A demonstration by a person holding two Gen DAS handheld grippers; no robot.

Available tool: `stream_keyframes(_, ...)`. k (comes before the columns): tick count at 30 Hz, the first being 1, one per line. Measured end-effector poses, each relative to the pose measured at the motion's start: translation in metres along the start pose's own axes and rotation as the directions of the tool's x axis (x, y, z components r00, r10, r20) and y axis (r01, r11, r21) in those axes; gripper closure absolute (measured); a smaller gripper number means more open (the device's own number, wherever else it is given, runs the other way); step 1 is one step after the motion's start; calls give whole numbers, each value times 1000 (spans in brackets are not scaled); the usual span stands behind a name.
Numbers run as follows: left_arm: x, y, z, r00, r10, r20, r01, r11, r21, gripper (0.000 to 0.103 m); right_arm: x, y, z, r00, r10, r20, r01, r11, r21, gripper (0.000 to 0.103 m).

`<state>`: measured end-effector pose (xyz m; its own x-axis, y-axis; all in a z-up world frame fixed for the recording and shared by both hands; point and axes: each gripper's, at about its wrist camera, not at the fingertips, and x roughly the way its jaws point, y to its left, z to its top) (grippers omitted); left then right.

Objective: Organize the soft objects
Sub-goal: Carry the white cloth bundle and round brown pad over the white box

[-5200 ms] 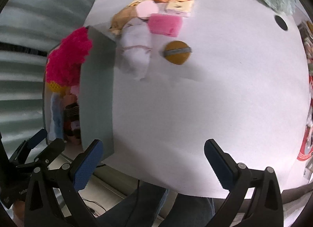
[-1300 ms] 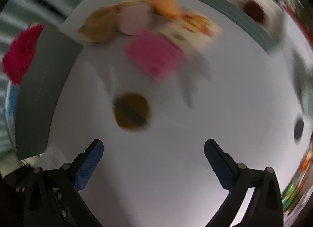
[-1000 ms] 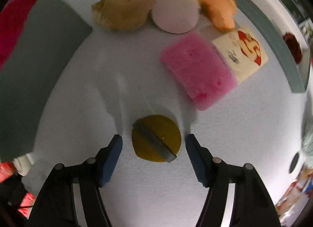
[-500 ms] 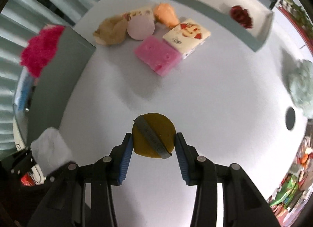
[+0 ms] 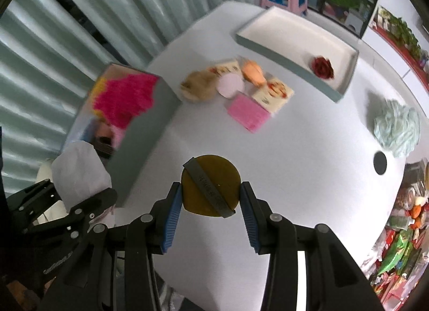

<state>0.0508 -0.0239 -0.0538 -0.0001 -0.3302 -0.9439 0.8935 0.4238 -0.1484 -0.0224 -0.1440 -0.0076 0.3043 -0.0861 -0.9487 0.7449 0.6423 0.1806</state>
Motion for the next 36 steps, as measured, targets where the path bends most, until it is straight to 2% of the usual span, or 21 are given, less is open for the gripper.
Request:
stream_keyframes(7,-22,61,6,999,16,48,-15,1000,-23,61,-10,67,10,999,13,53,-11,1000,-30,56)
stream_keyframes(17,-34,139,9,998,41,57,-41,999,5,61,3,147,20,998,4,70,-4,1000,-3,56)
stream_keyframes(26,-32,171,8,997,10,81,-13,999,38,61,9,202,24,997,-18,69,20,1000,-23,56)
stream_keyframes(36,-34,176,9,995,-14,102,9,999,53,61,10,222,23,997,-49,54,52,997,-49,56)
